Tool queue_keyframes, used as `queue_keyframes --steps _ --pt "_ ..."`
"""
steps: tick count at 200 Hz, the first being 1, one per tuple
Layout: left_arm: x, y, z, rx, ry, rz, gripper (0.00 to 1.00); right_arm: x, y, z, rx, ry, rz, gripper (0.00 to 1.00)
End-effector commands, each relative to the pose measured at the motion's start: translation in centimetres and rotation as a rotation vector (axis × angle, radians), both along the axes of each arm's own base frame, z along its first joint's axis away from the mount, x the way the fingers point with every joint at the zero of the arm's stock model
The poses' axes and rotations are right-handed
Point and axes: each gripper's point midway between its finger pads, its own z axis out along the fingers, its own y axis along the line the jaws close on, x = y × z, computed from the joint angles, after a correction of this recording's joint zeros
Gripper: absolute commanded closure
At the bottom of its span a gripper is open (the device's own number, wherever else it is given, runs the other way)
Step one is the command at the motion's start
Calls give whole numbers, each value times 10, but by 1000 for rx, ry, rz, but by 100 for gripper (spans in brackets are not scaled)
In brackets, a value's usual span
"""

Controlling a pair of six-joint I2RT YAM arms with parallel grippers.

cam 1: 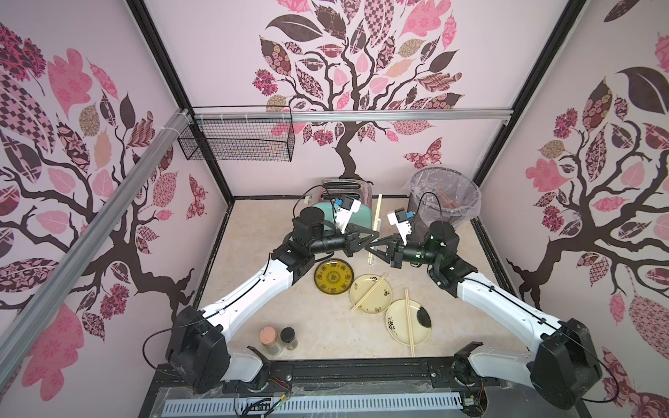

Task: Remove the packaging of disposable chopsticks
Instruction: Remove the packet bag from the disposable chopsticks.

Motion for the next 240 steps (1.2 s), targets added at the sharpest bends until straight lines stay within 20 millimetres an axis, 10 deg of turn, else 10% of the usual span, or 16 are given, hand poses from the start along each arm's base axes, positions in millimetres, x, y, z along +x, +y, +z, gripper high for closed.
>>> queue_keyframes --steps 1,134,240 --pt "-55 -5 -61 150 249 -182 91 25 -26 98 175 -303 -194 100" --pt "-8 15 53 10 24 -44 52 -7 3 31 78 -214 -61 100" --pt "24 2 78 22 -18 -44 47 -10 4 26 69 -207 -53 100"
